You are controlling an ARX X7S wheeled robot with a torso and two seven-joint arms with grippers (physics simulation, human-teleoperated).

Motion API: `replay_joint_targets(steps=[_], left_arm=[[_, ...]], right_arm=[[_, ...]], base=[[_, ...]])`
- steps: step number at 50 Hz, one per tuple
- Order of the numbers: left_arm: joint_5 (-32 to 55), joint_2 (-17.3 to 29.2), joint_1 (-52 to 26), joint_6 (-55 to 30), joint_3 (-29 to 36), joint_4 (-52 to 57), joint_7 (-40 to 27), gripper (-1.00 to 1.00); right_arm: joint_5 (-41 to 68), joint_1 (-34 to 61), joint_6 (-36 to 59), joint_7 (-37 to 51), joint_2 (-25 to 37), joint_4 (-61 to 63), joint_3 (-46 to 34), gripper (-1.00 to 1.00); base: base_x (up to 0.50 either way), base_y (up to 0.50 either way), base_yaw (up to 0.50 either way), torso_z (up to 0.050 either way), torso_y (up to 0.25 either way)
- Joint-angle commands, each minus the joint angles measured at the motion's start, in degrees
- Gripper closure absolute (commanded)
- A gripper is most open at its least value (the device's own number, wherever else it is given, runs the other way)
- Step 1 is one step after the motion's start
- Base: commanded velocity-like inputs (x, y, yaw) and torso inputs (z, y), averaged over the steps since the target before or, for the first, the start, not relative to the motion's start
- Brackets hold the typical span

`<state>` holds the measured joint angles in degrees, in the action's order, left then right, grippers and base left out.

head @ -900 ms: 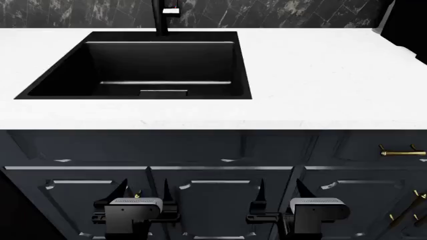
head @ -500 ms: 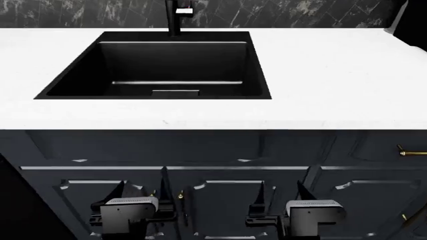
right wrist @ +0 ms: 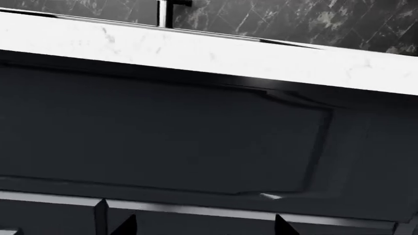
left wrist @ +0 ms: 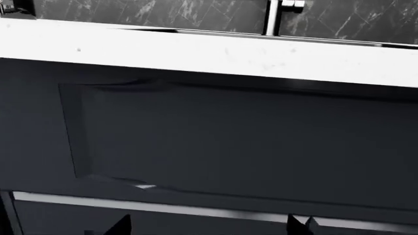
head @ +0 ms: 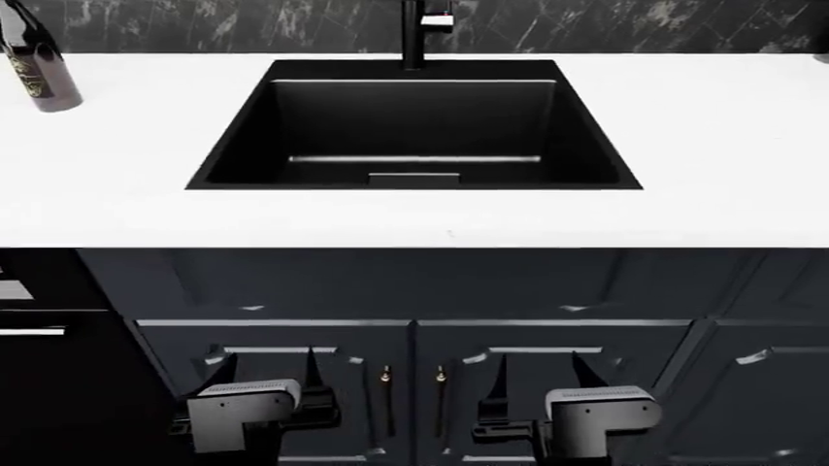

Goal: Move the drinks to the dining counter.

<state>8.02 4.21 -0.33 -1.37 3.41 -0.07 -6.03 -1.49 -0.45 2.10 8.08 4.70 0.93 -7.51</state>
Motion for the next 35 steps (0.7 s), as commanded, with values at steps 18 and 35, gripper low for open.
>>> replay_joint_targets(steps=[18,35], left_arm=[[0.72,1.85,-0.09,0.31,2.73,-0.21,-2.48,-1.0],[1.96,2.65,-0.2,0.51,3.42,-0.44,-2.95,-1.0]], right_arm=[[1.06,0.61,0.72,1.99,1.85,-0.64,-2.43,-1.0],[-0.83,1.24,1.85,4.12,2.7,-0.89,-4.31,-1.0]], base=[[-0.09,0.5,0.0,0.0,0.0],[-0.06,0.5,0.0,0.0,0.0]])
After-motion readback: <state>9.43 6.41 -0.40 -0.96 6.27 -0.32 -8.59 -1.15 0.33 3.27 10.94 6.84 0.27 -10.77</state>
